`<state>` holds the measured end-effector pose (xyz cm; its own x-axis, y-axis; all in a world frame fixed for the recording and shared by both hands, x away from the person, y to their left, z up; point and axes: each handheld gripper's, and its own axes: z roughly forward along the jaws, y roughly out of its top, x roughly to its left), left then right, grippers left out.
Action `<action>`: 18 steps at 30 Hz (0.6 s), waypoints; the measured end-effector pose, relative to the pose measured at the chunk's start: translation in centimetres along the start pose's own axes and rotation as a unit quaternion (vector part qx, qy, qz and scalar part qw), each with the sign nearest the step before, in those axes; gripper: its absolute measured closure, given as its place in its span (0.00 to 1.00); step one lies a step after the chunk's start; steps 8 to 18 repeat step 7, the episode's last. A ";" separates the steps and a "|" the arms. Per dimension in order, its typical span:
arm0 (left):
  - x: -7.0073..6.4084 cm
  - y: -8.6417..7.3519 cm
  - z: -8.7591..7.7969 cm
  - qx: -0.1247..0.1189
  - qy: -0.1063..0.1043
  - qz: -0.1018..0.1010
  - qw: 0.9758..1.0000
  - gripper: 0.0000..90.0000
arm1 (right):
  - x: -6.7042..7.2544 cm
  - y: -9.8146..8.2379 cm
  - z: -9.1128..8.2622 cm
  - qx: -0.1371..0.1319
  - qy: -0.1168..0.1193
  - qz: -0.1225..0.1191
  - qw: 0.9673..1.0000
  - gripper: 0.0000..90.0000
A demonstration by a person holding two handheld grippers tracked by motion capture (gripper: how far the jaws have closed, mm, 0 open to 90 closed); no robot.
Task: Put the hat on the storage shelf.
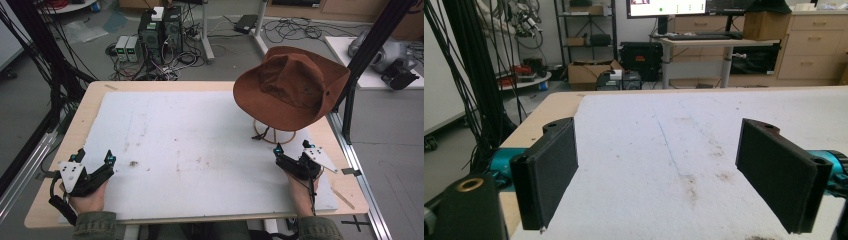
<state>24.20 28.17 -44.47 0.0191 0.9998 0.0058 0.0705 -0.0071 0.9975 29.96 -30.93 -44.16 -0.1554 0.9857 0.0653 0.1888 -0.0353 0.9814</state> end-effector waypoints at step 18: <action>0.0 0.0 0.0 -0.003 -0.001 -0.003 1.000 0.19 | 0.0 0.0 0.0 0.000 0.001 0.000 1.000 0.04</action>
